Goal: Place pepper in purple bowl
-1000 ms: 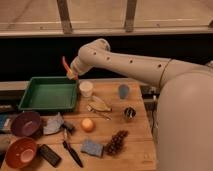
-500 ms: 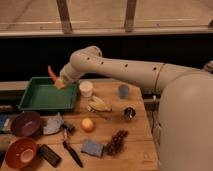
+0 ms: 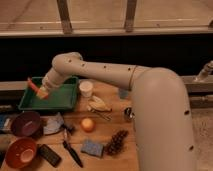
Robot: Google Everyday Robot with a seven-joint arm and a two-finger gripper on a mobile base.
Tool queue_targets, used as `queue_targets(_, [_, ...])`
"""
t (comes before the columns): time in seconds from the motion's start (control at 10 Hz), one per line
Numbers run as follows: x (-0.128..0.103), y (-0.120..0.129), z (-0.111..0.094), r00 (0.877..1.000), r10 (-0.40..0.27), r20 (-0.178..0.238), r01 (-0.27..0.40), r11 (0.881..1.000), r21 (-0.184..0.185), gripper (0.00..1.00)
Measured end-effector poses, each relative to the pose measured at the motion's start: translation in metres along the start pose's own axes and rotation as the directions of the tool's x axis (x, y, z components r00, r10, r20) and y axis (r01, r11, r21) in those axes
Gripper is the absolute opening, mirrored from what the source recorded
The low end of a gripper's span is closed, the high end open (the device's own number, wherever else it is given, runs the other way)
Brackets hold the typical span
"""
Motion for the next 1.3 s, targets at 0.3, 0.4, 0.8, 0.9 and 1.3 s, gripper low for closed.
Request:
queue_targets(0.3, [-0.015,0.033,0.033,0.998,-0.067,-0.018,0.065,0.994,-0.091,0.0])
queue_targets(0.4, [-0.016,0.037,0.036,0.997,-0.073,-0.02,0.071,0.992,-0.1,0.0])
queue_targets(0.8, [-0.015,0.035,0.034,0.997,-0.07,-0.019,0.068,0.993,-0.096,0.0])
queue_targets(0.9, [-0.014,0.034,0.034,0.997,-0.068,-0.019,0.066,0.993,-0.097,0.0])
queue_targets(1.3, [-0.014,0.042,0.062,0.997,-0.078,-0.025,0.073,0.984,-0.164,0.0])
